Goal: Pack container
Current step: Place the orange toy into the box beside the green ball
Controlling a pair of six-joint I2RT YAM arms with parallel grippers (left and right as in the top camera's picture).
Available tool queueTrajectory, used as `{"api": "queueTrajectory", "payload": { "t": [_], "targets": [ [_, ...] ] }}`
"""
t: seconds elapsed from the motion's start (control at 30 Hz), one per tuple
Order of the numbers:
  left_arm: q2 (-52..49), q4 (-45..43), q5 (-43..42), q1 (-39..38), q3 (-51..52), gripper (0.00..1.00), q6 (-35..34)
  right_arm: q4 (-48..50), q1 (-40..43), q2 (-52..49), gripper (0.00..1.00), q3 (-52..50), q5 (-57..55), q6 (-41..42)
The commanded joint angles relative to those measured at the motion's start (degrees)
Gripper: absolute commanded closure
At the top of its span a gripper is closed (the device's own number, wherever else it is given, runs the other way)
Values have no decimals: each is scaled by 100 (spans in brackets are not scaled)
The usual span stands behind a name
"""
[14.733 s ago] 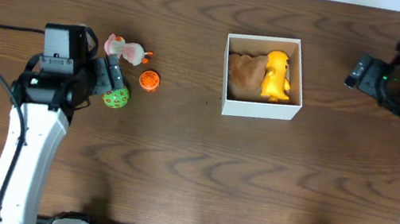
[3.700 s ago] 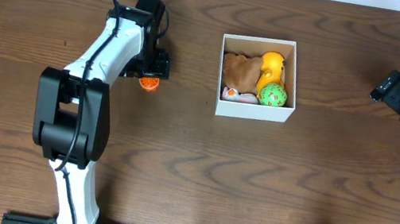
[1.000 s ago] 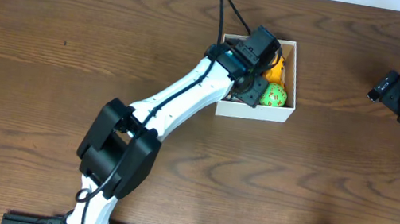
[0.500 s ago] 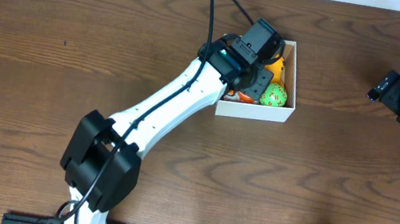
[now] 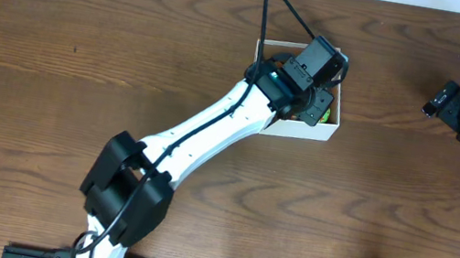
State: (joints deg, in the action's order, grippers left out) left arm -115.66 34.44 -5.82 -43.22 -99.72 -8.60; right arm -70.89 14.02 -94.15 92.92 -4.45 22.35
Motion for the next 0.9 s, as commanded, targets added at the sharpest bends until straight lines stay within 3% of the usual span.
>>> {"api": "queueTrajectory", "payload": {
  "t": [0.0,0.33,0.67,0.73,0.8,0.87],
  "targets": [
    [-459,-90,24,11,-26,94,37,-7,15,-37,1,-15,24,-11],
    [-1322,24,-216,17,-26,94,46,-11,15,-37,1,-15,24,-11],
    [-680,66,-208,28,-28,93,260,-28,15,-37,1,-15,42,-11],
    [-417,92,-208,28,-28,83,258,-26,15,-37,1,-15,44,-11],
    [-144,157,-208,28,-28,59,258,-26,15,-37,1,-15,44,-11],
    [179,289,-199,28,-28,45,258,-26,15,-37,1,-15,42,-11]
  ]
}}
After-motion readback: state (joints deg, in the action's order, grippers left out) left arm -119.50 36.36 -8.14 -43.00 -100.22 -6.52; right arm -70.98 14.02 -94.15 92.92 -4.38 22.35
